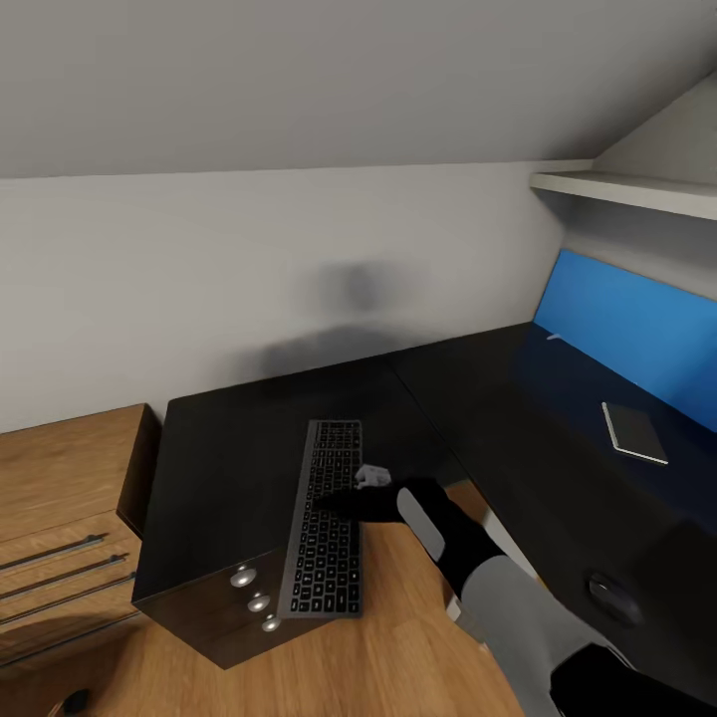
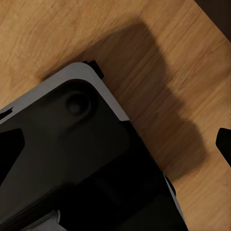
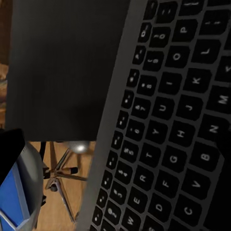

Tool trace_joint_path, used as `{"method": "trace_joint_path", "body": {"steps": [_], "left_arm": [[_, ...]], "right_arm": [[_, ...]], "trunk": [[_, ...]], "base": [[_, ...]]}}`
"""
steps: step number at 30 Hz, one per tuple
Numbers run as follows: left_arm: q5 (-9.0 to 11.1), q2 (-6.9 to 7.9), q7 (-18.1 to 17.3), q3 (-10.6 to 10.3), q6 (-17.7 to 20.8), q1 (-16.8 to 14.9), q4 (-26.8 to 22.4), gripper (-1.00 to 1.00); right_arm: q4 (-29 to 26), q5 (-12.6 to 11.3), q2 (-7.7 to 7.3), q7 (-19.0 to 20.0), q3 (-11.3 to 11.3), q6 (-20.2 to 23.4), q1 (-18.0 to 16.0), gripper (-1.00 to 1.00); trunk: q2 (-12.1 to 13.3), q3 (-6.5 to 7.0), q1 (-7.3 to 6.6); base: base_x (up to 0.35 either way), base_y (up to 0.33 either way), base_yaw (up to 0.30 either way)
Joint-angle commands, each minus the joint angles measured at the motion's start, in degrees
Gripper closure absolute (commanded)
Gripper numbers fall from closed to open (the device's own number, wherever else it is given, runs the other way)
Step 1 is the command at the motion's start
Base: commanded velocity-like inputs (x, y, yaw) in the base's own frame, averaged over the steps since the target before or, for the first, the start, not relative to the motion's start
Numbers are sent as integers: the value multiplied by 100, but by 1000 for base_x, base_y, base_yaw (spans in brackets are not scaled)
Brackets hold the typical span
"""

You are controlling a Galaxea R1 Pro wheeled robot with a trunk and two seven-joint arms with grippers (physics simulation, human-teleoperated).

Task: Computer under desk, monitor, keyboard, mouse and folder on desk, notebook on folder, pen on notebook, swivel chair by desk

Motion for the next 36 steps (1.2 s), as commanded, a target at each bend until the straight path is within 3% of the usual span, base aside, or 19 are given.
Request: {"method": "trace_joint_path", "body": {"steps": [1,5,12,15,23,24,25,28,30,31,32,36], "left_arm": [[37,5,40,-12,6,2,-16,-100],[37,4,37,-16,5,2,-20,-100],[33,10,9,-20,4,-1,-91,-100],[32,12,23,-14,2,0,-346,-100],[56,4,86,12,-62,49,-987,-100],[68,0,85,12,-120,52,-1038,-100],[105,-12,78,1,-503,59,-1206,-100],[151,-21,67,-7,-753,61,-1274,-100],[241,-38,59,-1,-855,62,-1301,-100],[772,-100,26,25,-999,59,-1343,-100],[974,-114,17,16,-1026,49,-1403,-100],[1079,-126,9,-15,-1060,32,-1655,-100]], "right_arm": [[-78,16,-7,16,0,21,24,-100],[-763,22,-118,14,-28,26,336,-100],[-2420,28,-594,-49,-43,72,904,-100],[-3122,28,-752,-245,-53,191,1104,-100],[-4116,-2,-856,-971,-72,610,1399,-100],[-4182,-6,-861,-1015,-74,671,1416,-100],[-4454,-15,-874,-1123,-75,836,1477,-100],[-4645,-15,-878,-1162,-76,896,1557,-100],[-4731,-16,-876,-1175,-75,919,1604,-100],[-4906,-16,-873,-1199,-68,951,1674,-100],[-5069,-10,-875,-1205,-66,964,1724,-100],[-5320,11,-869,-1238,-66,974,1906,-100]], "trunk": [[-5,-5,1],[-5,-5,1],[-5,-5,1],[-5,-5,1],[-5,-5,1],[-5,-5,1],[-5,-5,1],[-5,-5,1],[-5,-5,1],[-5,-5,1],[-5,-3,1],[-5,14,1]], "base": [[0,0,0],[0,0,0],[-92,-84,0],[-197,-177,0],[-247,-195,0],[-276,-178,0],[-220,-89,0],[-143,-58,7],[-81,-33,53],[-19,-8,210],[-10,-4,231],[-4,-2,205]]}}
